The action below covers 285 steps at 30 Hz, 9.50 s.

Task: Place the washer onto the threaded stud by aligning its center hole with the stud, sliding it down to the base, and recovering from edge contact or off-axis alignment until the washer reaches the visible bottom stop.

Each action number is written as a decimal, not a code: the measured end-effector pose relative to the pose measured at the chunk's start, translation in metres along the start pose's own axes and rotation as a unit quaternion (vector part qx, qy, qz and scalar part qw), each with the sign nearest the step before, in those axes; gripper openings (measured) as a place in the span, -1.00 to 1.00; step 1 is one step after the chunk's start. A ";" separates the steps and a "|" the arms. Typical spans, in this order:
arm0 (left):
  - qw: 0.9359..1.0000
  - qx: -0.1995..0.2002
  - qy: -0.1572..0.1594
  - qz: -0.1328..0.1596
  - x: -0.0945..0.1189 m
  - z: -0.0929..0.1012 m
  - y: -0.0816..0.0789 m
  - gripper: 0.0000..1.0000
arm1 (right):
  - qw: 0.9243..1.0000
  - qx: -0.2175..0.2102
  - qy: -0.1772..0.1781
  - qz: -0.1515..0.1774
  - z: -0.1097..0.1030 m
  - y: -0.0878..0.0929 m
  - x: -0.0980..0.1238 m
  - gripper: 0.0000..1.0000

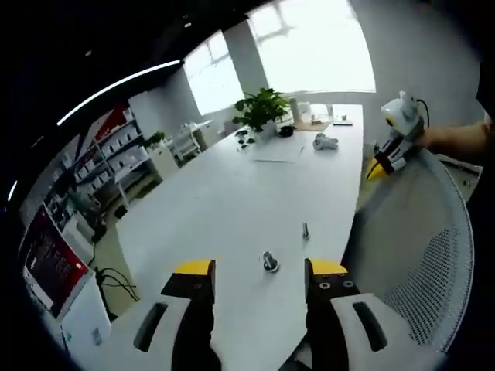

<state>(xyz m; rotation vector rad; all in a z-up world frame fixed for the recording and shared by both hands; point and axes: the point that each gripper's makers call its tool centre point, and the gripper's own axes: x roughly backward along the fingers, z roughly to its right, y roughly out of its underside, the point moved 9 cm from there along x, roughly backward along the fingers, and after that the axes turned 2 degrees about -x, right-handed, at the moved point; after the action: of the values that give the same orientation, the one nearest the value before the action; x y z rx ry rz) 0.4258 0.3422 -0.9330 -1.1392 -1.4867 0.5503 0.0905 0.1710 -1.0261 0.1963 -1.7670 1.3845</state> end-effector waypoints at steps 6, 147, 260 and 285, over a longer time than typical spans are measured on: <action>0.992 0.084 -0.085 0.025 0.015 0.020 0.020 0.14 | 1.000 0.008 -0.005 0.015 0.001 0.001 0.001 -0.85; 0.965 0.121 -0.229 -0.041 -0.027 0.064 0.053 0.35 | 0.999 0.040 0.008 0.007 0.003 -0.003 0.000 -0.44; 0.965 0.116 -0.233 -0.029 -0.028 0.057 0.053 0.32 | 0.995 0.060 -0.076 -0.026 0.011 -0.024 -0.011 -0.46; 0.967 0.108 -0.228 -0.031 -0.029 0.051 0.052 0.23 | 0.998 -0.013 -0.062 -0.015 0.010 -0.002 -0.013 -0.55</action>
<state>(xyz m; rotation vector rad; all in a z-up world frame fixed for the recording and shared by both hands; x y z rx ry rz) 0.3931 0.3516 -1.0037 -0.8231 -1.7939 0.9528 0.0943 0.1571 -1.0338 0.2989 -1.8751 1.3509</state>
